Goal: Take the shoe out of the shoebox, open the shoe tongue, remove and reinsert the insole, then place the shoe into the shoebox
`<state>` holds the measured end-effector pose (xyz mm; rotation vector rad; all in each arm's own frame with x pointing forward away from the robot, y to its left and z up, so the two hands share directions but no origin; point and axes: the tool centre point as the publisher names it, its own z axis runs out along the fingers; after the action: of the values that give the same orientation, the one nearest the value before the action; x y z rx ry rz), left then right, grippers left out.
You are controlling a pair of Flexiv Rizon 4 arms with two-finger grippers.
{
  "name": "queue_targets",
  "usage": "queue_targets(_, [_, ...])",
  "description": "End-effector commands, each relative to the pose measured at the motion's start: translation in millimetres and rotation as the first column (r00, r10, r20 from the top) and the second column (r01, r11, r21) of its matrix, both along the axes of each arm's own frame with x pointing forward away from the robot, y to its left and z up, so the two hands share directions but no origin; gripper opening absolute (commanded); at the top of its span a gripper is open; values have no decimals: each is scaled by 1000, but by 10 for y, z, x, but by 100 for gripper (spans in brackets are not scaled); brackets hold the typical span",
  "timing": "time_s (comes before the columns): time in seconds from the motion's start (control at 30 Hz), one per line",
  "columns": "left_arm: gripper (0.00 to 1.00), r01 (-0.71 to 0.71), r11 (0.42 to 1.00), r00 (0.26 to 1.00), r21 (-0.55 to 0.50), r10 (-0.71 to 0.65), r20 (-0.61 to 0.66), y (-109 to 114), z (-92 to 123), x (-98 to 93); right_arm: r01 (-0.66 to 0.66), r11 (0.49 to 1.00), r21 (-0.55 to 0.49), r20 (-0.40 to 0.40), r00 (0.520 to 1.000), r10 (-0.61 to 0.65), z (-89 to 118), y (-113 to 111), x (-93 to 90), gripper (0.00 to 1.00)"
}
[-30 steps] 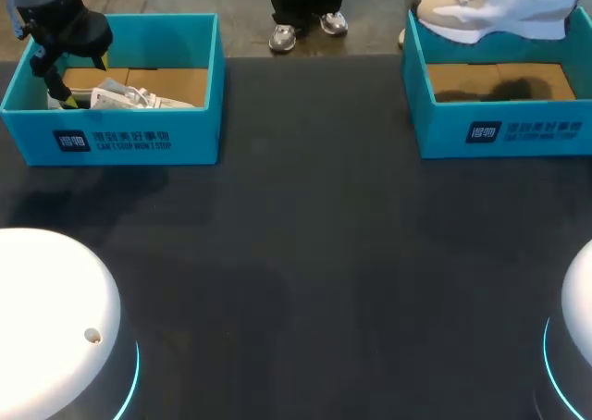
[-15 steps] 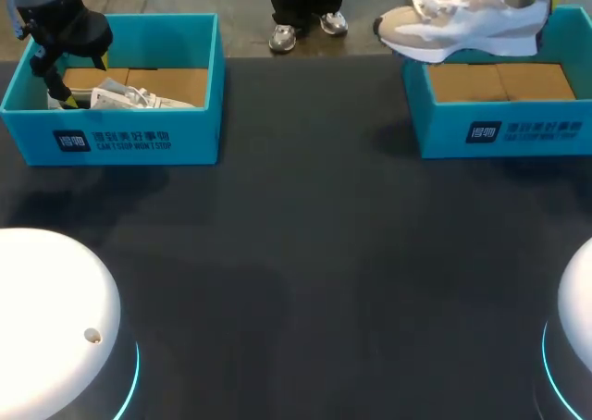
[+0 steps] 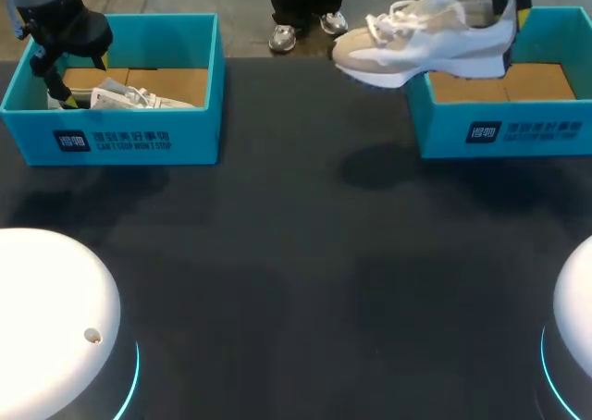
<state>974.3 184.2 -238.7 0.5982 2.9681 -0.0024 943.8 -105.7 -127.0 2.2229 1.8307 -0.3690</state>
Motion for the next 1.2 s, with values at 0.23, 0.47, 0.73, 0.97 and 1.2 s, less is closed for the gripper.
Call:
queue_targets(0.23, [100, 0, 1000, 1000, 1, 0, 4, 3, -2, -17, -41, 998, -43, 76, 996, 44, 12, 414, -647, 0])
queue_targets(0.47, [100, 0, 1000, 1000, 1, 0, 4, 3, -2, -17, -44, 999, -17, 70, 997, 45, -61, 683, -1014, 0])
queue_targets(0.73, [100, 0, 1000, 1000, 1, 0, 4, 3, -2, -17, -36, 998, -48, 6, 999, 36, -244, 1085, -1478, 0])
queue_targets(0.97, [100, 0, 1000, 1000, 1, 0, 4, 3, -2, -17, -5, 1000, -30, -11, 1000, 5, -363, 1366, -1838, 0])
queue_targets(1.2, [100, 0, 1000, 1000, 1, 0, 4, 3, -2, -17, 12, 1000, -16, -19, 1000, -12, -436, 1616, -2135, 0])
